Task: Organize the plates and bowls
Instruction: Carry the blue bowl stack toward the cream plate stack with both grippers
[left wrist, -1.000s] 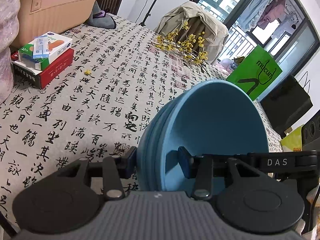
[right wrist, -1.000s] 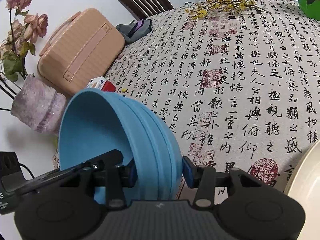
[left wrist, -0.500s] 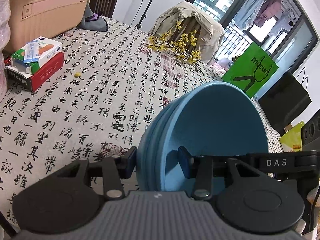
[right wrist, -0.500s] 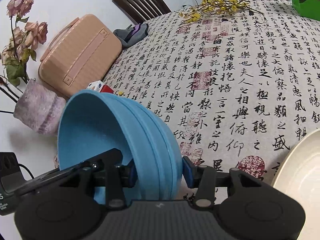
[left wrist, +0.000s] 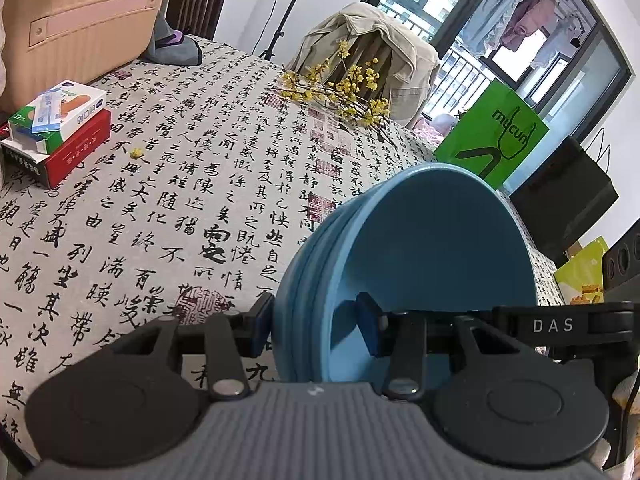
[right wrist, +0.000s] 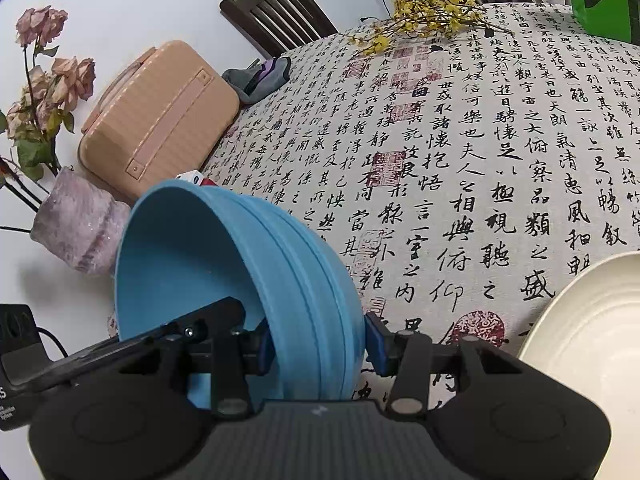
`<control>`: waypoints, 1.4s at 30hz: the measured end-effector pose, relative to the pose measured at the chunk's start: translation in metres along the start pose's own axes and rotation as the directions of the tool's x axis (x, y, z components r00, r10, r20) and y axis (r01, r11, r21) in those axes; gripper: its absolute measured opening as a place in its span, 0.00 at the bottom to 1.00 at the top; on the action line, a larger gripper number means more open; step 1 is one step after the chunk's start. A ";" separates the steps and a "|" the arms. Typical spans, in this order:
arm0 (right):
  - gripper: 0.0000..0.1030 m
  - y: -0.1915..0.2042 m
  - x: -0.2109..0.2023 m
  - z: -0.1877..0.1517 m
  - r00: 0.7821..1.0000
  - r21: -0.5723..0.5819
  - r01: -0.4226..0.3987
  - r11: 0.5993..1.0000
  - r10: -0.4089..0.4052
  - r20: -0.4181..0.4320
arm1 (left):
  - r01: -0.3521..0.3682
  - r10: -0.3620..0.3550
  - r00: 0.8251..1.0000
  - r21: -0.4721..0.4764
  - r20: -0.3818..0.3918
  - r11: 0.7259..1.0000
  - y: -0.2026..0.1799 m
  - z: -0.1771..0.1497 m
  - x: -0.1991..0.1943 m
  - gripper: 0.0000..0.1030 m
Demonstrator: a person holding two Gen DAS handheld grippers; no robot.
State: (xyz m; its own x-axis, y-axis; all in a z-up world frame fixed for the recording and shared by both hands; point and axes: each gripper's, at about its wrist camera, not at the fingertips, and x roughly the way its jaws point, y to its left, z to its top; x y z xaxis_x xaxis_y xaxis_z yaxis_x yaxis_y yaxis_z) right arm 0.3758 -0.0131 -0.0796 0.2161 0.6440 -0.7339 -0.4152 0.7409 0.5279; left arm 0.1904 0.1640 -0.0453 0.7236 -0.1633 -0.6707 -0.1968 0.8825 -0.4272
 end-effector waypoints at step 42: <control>0.44 -0.047 -0.055 -0.016 0.997 0.045 0.017 0.999 -0.020 0.073 | 0.051 -0.051 0.999 0.074 -0.004 0.996 -0.058 -0.013 0.013 0.44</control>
State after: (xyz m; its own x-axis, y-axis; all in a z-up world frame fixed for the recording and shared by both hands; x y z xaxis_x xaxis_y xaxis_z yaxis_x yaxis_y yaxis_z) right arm 0.3694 -0.0864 -0.0714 0.2885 0.6412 -0.7111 -0.3714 0.7595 0.5341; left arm 0.2029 0.1050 -0.0367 0.7297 -0.2096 -0.6508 -0.1105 0.9032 -0.4148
